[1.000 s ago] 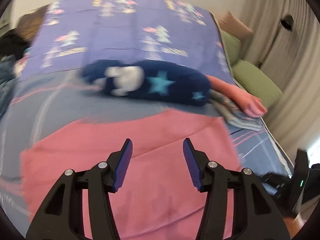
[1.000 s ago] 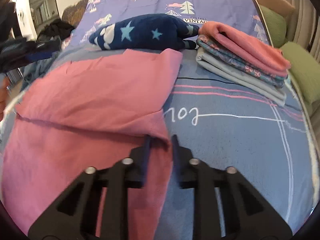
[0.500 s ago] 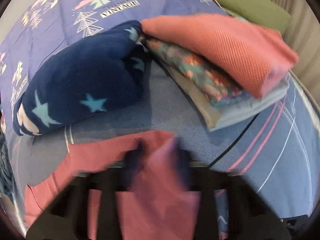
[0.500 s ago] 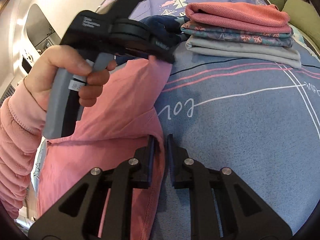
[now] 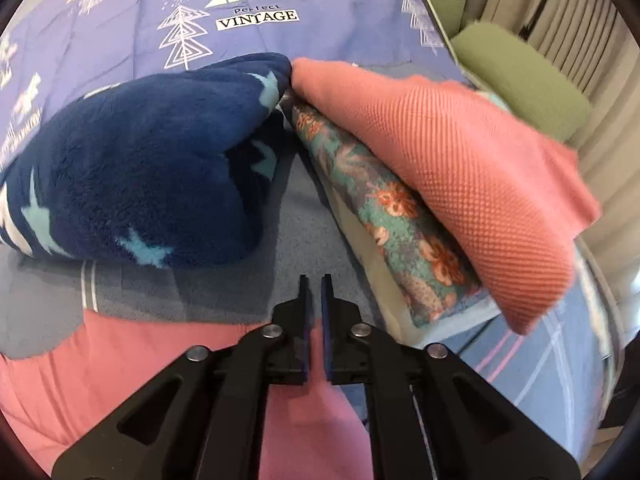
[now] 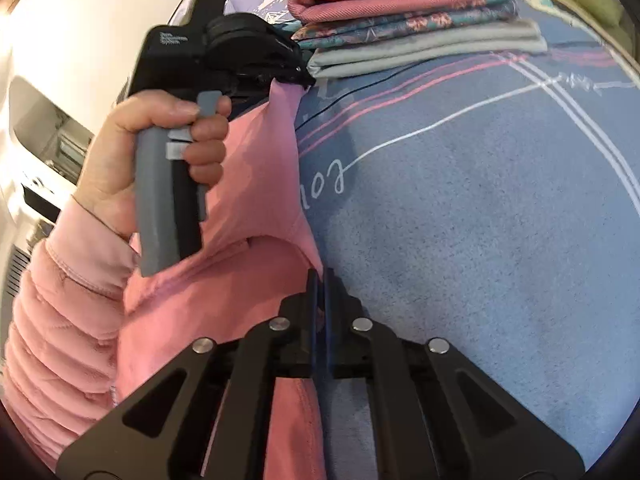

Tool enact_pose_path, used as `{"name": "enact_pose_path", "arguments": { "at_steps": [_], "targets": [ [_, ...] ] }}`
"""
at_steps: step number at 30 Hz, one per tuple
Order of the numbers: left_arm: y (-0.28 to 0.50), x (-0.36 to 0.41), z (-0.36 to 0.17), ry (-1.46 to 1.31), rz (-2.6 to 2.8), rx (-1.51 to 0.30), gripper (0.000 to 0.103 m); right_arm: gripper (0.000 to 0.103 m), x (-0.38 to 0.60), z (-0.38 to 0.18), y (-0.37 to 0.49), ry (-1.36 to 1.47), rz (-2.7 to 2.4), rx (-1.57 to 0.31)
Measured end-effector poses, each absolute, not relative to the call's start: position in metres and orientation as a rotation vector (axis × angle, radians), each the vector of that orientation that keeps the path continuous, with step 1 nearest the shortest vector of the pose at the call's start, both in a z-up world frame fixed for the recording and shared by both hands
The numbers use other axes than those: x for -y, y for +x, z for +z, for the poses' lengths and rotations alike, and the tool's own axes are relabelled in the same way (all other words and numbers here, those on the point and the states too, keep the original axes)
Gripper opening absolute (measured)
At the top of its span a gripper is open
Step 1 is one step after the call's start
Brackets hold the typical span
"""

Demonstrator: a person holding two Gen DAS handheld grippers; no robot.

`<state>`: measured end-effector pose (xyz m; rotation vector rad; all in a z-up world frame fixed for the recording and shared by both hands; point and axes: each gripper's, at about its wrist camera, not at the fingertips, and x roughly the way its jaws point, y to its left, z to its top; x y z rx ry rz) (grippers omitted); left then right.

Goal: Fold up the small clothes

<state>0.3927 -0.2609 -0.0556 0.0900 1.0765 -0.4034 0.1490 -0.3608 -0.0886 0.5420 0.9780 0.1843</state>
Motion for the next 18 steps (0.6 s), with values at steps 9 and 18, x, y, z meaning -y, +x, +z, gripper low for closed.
{"name": "enact_pose_path", "arguments": {
  "at_steps": [9,18],
  "targets": [
    [0.332,0.197,0.019,0.099,-0.416,-0.855,0.042,0.007,0.35,-0.055,0.139,0.422,0.172,-0.772],
    [0.245,0.064,-0.037,0.141,-0.272,-0.897,0.044,0.0,0.341,-0.08,0.187,0.272,0.125,-0.892]
  ]
}}
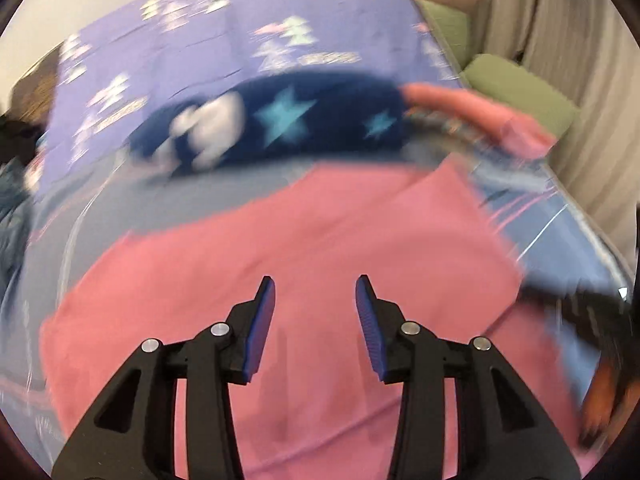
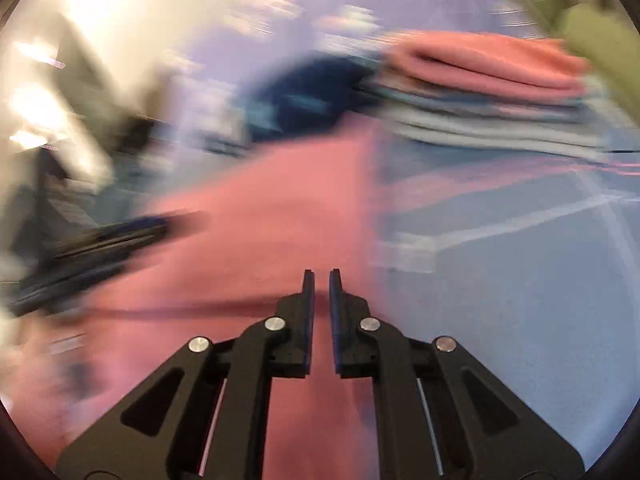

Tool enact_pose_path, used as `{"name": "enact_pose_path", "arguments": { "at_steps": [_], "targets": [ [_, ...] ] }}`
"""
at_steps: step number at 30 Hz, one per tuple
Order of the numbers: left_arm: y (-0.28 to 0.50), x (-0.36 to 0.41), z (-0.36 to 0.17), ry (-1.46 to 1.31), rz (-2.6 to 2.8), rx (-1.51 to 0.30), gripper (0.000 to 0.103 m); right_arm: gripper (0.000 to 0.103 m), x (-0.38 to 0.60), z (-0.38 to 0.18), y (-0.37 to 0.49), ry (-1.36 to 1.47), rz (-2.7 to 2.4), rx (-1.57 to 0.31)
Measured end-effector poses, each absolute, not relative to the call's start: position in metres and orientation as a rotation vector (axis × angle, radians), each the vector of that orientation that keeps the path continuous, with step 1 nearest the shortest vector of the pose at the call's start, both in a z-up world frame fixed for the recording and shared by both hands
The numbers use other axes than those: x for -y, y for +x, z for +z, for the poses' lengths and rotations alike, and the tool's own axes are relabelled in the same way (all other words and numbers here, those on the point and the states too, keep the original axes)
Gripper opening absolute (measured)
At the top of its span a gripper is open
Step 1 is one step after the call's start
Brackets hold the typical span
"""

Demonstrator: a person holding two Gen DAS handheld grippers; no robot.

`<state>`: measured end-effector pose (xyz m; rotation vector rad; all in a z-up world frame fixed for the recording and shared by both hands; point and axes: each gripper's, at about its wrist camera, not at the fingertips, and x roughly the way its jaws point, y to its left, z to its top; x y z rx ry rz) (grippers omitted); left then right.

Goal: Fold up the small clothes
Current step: 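Grasp the folded shirt edge with the left gripper and fold lengthwise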

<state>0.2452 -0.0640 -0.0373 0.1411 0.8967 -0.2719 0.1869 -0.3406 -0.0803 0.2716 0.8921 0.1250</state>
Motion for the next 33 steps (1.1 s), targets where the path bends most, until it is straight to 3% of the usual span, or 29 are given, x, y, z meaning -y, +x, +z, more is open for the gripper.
{"name": "enact_pose_path", "arguments": {
  "at_steps": [2,4,8,14,16,18,19,20,24,30,33],
  "targets": [
    [0.236,0.033,-0.052,0.155,-0.183,-0.924,0.052,0.0,0.358,-0.088,0.183,0.398,0.151,-0.911],
    [0.218,-0.004,-0.064,0.146,-0.077,-0.915,0.075,0.0,0.365,-0.084,0.178,0.439,0.141,-0.93],
    [0.187,-0.043,-0.043,0.107,-0.011,-0.86,0.075,0.008,0.365,-0.076,0.171,0.38,0.067,-0.925],
    [0.168,-0.072,-0.026,0.063,0.012,-0.779,0.076,0.008,0.339,-0.049,0.193,0.395,0.216,-0.849],
    [0.174,-0.081,-0.036,0.016,0.025,-0.794,0.076,0.013,0.326,-0.044,0.206,0.401,0.296,-0.842],
    [0.181,-0.091,-0.053,-0.027,0.034,-0.833,0.076,0.028,0.318,-0.052,0.228,0.39,0.314,-0.87],
    [0.185,-0.098,-0.065,-0.028,0.065,-0.863,0.076,0.028,0.318,-0.062,0.239,0.336,0.212,-0.899],
    [0.19,-0.103,-0.074,-0.051,0.079,-0.901,0.077,0.016,0.323,-0.078,0.252,0.267,0.087,-0.936],
    [0.179,-0.122,-0.06,-0.162,0.063,-0.849,0.077,0.01,0.345,-0.083,0.239,0.308,0.054,-0.926],
    [0.127,-0.142,-0.045,-0.213,-0.001,-0.821,0.08,0.035,0.361,-0.073,0.165,0.286,0.139,-0.917],
    [0.088,-0.147,-0.053,-0.236,-0.07,-0.855,0.081,0.04,0.382,-0.071,0.109,0.32,0.19,-0.913]
  ]
}}
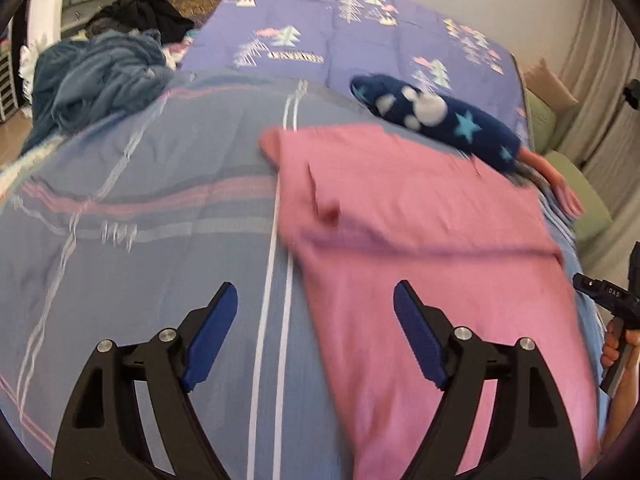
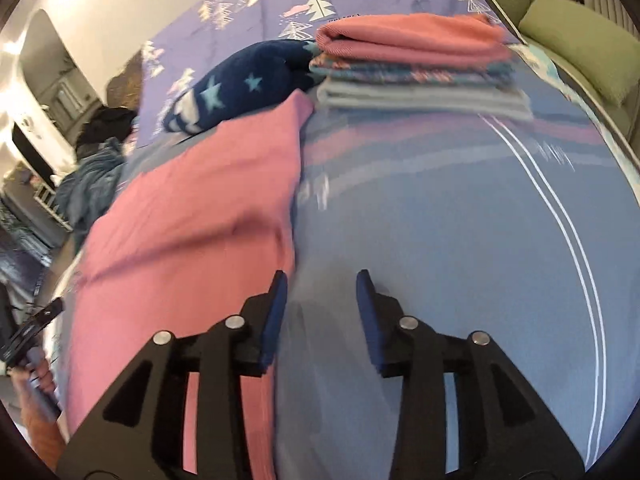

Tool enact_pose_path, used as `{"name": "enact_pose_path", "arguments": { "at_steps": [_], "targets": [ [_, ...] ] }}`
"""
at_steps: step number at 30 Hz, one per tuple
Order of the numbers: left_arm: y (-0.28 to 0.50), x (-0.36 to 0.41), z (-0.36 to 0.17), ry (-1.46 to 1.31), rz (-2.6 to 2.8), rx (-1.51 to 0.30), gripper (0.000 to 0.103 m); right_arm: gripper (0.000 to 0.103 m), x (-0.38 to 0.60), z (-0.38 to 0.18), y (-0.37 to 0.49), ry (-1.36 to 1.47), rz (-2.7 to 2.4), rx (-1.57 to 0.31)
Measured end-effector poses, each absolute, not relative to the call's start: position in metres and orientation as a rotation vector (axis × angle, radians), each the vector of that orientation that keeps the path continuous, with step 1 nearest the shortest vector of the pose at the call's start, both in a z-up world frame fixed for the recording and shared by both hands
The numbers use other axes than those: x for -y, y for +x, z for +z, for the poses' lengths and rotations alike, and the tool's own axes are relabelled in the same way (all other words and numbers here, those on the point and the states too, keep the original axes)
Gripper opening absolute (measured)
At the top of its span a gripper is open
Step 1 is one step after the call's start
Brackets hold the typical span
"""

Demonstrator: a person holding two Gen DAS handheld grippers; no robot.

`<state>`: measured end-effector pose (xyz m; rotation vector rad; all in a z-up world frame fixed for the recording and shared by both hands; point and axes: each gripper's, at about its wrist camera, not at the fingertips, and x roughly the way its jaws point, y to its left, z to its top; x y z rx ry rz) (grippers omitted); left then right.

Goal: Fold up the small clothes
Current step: 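Grasp the folded shirt edge with the left gripper and fold lengthwise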

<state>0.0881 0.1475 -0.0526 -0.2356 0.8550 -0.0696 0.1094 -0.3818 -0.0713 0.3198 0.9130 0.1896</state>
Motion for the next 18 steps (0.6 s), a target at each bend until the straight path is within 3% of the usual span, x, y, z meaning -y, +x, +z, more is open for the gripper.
{"name": "enact_pose_path", "arguments": {
  "at_steps": [4,13,18],
  "targets": [
    [0.043,-0.139,-0.071,-0.26,-0.198,-0.928,0.081,0.046,0.397,-0.07,0.054,0.366,0.257,-0.913],
    [-0.052,-0.107,-0.075,-0.133,-0.352,-0.921,0.081,0.052,0.412,-0.074,-0.05,0.45,0.424,-0.927],
    [-0.091,-0.111,-0.077,-0.16,-0.378,-0.924,0.081,0.061,0.419,-0.076,-0.101,0.483,0.493,-0.92]
  ]
}}
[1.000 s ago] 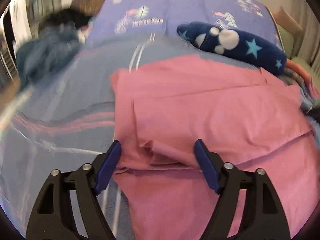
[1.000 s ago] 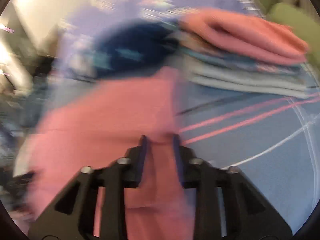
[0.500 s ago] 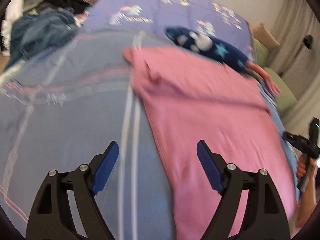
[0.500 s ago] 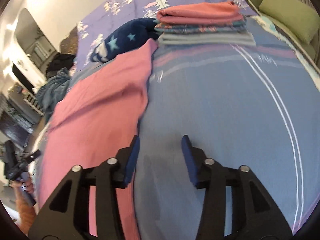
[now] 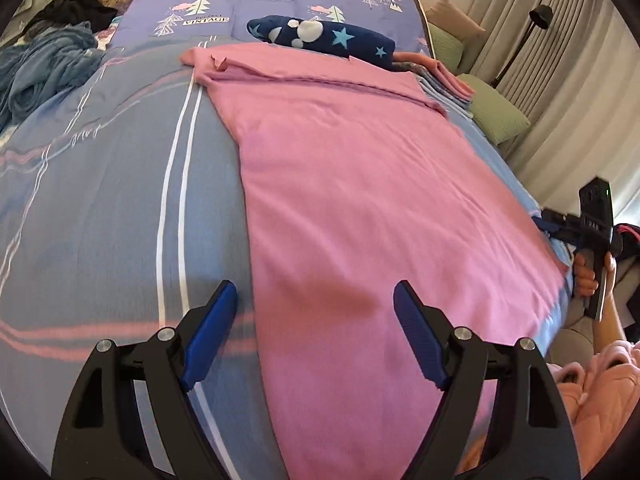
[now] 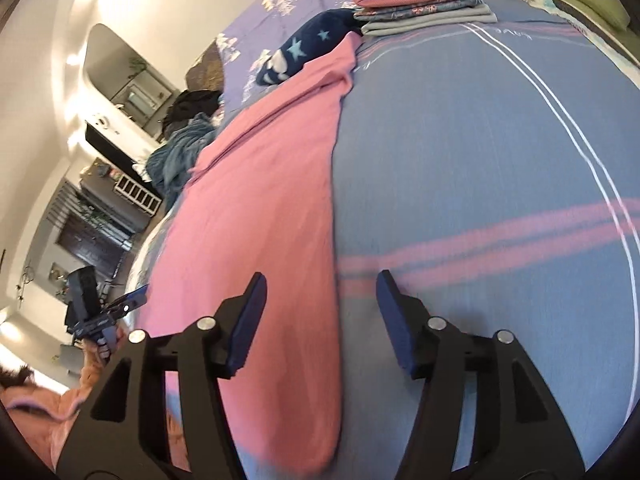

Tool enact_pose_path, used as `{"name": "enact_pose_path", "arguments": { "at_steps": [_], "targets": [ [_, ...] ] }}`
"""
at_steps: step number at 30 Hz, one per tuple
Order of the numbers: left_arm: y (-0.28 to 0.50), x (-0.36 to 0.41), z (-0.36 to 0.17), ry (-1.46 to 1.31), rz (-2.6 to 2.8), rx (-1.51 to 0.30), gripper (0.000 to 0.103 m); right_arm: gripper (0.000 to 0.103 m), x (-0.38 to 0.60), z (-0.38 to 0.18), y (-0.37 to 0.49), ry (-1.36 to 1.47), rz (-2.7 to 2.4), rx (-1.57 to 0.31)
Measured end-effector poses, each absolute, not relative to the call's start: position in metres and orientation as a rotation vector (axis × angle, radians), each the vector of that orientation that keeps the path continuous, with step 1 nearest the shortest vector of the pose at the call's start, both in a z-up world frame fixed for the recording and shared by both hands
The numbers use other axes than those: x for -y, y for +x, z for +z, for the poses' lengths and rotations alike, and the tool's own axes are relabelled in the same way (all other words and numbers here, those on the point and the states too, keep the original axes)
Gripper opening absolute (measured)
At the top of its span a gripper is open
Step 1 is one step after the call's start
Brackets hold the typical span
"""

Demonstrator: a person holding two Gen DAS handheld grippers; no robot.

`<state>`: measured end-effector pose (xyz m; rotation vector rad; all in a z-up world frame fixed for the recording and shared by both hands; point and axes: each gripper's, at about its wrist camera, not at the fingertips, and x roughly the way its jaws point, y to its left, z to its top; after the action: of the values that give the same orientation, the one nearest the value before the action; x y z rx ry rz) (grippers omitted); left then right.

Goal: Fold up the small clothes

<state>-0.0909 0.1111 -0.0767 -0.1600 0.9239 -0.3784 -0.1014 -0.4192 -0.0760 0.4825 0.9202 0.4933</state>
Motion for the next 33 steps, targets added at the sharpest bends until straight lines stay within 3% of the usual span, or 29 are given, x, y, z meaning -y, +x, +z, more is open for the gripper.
{"name": "enact_pose_path", "arguments": {
  "at_steps": [12,14,16,17,18,19,20,21,24,33],
  "targets": [
    [-0.144,-0.11,-0.082,-0.262,-0.464,-0.906,0.081,0.069,0.424,-0.085,-0.158,0.568,0.565,-0.936],
    [-0.14,-0.105,-0.082,-0.277,-0.462,-0.892,0.075,0.068,0.419,-0.084,-0.149,0.575,0.575,-0.94],
    [-0.136,-0.102,-0.082,-0.277,-0.434,-0.895,0.056,0.059,0.412,-0.083,-0.141,0.579,0.59,-0.962],
    [-0.136,-0.102,-0.082,-0.275,-0.414,-0.896,0.049,0.043,0.411,-0.084,-0.138,0.599,0.598,-0.982],
    [-0.137,-0.105,-0.082,-0.281,-0.378,-0.897,0.035,0.024,0.411,-0.088,-0.136,0.623,0.61,-1.002],
    [-0.137,-0.109,-0.082,-0.296,-0.355,-0.9,0.02,0.018,0.413,-0.093,-0.135,0.659,0.617,-1.025],
    [-0.137,-0.115,-0.083,-0.328,-0.336,-0.902,0.013,0.009,0.415,-0.097,-0.133,0.687,0.609,-1.034],
    [-0.137,-0.125,-0.086,-0.401,-0.321,-0.907,0.004,0.009,0.418,-0.101,-0.132,0.719,0.607,-1.03],
    [-0.142,-0.142,-0.089,-0.55,-0.328,-0.889,0.003,0.008,0.427,-0.099,-0.134,0.801,0.615,-0.967],
    [-0.169,-0.133,-0.026,-0.458,-0.332,-0.717,0.002,0.007,0.438,-0.048,-0.14,0.88,0.715,-0.736]
  ]
}}
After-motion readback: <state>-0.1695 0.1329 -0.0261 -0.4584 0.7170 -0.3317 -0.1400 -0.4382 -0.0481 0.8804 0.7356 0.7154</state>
